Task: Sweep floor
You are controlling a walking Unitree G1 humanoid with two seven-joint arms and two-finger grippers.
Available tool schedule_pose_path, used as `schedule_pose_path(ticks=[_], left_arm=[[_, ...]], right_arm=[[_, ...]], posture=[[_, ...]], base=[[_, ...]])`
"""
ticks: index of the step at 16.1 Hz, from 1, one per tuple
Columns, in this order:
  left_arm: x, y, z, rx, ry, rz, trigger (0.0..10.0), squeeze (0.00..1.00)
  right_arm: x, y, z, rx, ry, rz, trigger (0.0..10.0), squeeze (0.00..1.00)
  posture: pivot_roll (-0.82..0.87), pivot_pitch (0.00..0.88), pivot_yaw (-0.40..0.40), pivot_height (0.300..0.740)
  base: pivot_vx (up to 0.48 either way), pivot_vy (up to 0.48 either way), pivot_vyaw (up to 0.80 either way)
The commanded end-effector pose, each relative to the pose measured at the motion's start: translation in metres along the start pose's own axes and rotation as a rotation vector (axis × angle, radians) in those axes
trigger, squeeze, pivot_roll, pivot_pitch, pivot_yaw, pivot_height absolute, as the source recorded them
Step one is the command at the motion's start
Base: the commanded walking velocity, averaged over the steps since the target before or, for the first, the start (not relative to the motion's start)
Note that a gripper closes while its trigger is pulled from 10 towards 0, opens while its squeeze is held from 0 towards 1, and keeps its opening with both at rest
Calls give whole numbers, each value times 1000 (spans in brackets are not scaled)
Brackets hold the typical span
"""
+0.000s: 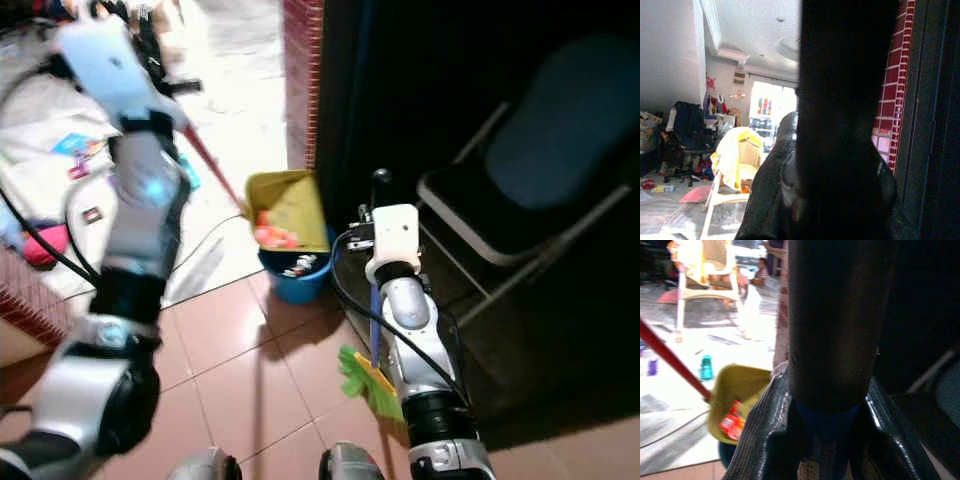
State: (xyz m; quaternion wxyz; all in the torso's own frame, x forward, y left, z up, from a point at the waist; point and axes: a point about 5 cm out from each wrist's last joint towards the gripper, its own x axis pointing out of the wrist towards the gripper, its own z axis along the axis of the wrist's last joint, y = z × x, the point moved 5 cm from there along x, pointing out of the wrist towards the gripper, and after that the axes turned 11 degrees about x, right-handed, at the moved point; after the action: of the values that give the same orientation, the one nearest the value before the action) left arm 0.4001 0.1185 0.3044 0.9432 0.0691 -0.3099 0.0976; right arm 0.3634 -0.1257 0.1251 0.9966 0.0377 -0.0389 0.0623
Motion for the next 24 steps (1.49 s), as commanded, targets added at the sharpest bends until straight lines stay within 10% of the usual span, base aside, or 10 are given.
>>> schedule_pose_path(ticks=[1, 11, 19, 24], left_arm=[[-1, -8, 23, 33, -118, -40, 10000, 0], [-61, -81, 30, 188, -360, -433, 10000, 0], [-158, -145, 7, 199, -476, -1031, 10000, 0], [-143, -136, 2, 300, -505, -1001, 10000, 0]], right_arm=[[1, 4, 5, 13, -16, 10, 10000, 0], [1, 3, 9, 10, -33, 11, 10000, 0], [1, 2, 10, 11, -39, 15, 10000, 0], [2, 1, 11, 5, -44, 13, 10000, 0]], posture=[[-88, 46, -2, 740], [-93, 37, 3, 740], [-95, 37, 2, 740], [-92, 34, -5, 740]], base=[[0, 0, 0], [0, 0, 0], [0, 0, 0], [0, 0, 0]])
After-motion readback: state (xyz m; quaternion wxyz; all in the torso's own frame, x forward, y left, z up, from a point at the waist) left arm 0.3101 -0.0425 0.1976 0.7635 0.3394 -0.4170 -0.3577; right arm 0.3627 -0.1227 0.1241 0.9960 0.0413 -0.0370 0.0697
